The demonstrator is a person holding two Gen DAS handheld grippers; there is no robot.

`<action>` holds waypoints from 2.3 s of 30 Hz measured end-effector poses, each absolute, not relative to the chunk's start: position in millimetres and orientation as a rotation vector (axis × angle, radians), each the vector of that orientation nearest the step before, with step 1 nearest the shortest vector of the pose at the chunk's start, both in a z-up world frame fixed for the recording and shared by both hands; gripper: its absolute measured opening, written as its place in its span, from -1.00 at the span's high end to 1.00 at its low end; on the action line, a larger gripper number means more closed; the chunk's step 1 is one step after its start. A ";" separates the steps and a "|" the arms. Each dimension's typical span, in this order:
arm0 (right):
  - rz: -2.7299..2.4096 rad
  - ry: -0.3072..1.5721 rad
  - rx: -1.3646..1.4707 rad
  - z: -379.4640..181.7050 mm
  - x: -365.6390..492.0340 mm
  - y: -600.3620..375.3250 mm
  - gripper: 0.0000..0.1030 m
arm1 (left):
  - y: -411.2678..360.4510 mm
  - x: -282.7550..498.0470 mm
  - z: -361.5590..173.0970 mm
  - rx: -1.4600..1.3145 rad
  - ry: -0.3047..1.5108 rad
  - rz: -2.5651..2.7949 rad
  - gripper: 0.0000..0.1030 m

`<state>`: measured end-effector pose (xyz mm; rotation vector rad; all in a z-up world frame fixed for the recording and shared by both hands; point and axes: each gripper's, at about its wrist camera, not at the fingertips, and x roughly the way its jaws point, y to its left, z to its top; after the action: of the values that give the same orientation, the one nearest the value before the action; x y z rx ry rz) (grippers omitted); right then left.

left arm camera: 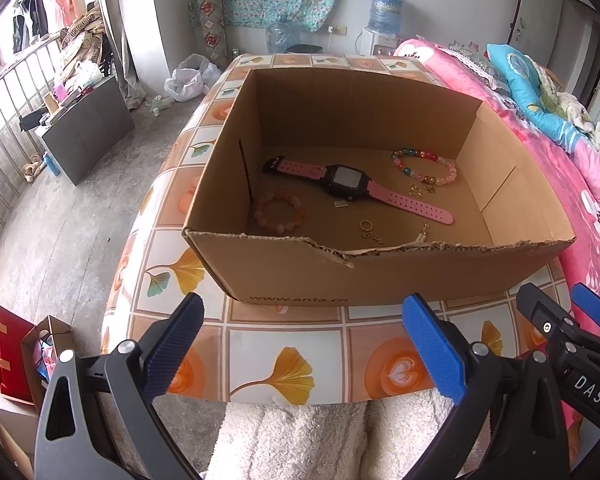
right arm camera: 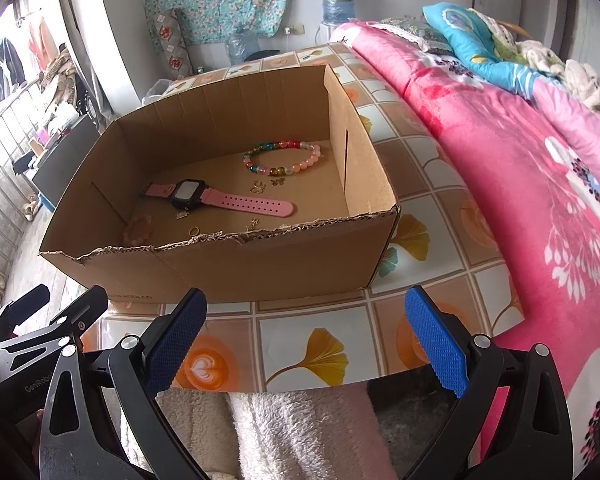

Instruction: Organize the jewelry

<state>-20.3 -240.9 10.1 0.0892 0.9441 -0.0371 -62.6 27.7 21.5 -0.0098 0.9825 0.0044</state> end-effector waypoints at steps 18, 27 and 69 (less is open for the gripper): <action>-0.039 0.961 0.080 7.5 -15.9 -240.7 -0.85 | 25.1 -56.4 20.8 -0.013 1.003 0.005 -0.89; -0.038 0.963 0.080 7.4 -15.5 -241.5 -0.85 | 26.2 -54.9 20.1 -0.014 1.008 0.006 -0.89; -0.035 0.961 0.081 9.7 -16.1 -243.4 -0.85 | 26.3 -54.6 20.9 -0.014 1.006 0.008 -0.89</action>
<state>-16.1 -243.4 9.7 0.0813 0.9612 -0.0348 -54.6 26.3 20.9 -0.0135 1.0063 0.0076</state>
